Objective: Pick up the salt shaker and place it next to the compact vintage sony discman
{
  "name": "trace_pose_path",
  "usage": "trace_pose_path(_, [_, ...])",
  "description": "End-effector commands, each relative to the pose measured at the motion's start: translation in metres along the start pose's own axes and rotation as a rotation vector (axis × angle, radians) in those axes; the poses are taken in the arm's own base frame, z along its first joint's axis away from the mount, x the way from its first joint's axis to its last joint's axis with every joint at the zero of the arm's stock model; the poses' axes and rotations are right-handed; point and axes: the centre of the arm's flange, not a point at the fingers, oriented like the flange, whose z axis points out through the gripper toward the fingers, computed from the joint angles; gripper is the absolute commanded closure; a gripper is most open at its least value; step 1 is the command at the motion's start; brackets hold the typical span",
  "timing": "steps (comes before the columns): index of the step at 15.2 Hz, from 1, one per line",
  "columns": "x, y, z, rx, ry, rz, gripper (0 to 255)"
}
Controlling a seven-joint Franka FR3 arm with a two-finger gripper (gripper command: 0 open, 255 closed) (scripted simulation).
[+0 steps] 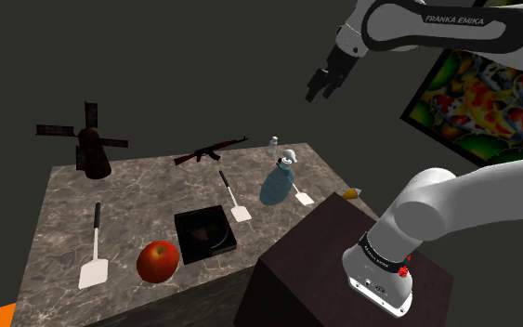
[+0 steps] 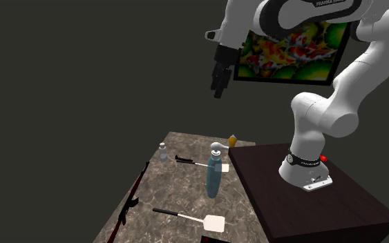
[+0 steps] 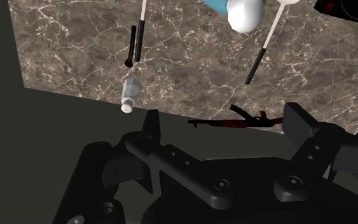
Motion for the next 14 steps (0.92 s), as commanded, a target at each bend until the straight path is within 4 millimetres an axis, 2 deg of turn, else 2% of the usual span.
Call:
trace_pose_path(1, [0.010, 0.009, 0.023, 0.004, 0.003, 0.014, 0])
trace_pose_path(14, [0.062, 0.079, 0.171, 0.031, 0.011, 0.107, 0])
